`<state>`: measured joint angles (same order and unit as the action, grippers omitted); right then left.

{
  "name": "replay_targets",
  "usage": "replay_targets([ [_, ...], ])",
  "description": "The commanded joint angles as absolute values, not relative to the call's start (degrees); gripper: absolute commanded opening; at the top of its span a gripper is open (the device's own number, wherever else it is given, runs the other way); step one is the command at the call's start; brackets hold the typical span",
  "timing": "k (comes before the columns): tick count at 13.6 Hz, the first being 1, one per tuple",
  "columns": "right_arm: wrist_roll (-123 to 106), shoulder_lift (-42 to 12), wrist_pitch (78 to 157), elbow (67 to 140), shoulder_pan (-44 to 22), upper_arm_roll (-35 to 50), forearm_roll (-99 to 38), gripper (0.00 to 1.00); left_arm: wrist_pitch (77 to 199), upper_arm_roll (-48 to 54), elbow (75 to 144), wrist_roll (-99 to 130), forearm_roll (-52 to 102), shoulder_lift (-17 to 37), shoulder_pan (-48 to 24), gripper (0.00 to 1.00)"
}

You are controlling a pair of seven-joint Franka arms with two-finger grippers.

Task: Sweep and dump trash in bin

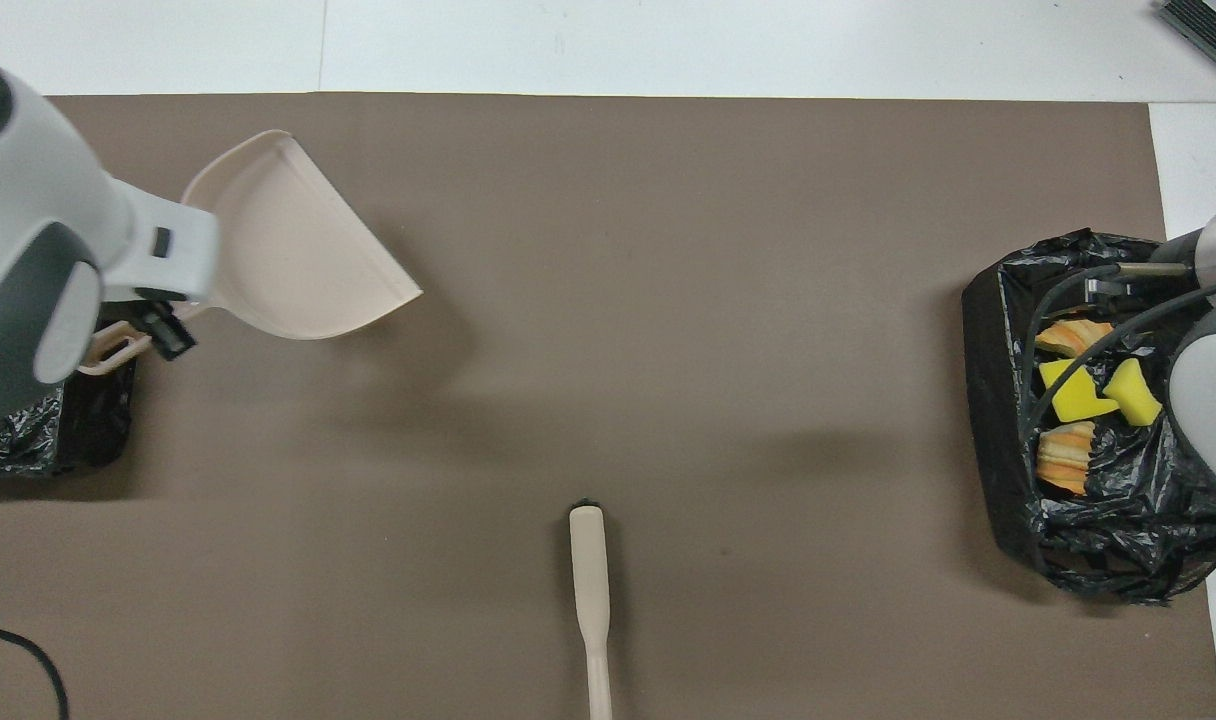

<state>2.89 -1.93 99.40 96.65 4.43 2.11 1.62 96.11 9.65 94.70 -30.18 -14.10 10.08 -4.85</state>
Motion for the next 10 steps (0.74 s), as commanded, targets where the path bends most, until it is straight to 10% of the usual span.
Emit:
replay_targets([
  [1,0.09,-1.93,94.32,91.86,3.96,0.01,1.67,1.0,100.97,8.44,99.04,-6.94,-9.51,10.97,-12.36,0.0],
  [10,1.14,0.44,88.77,90.44,3.16,-5.19,-2.29,1.0,120.23,8.44,101.96,32.07,7.1,17.49,-29.96,0.0],
])
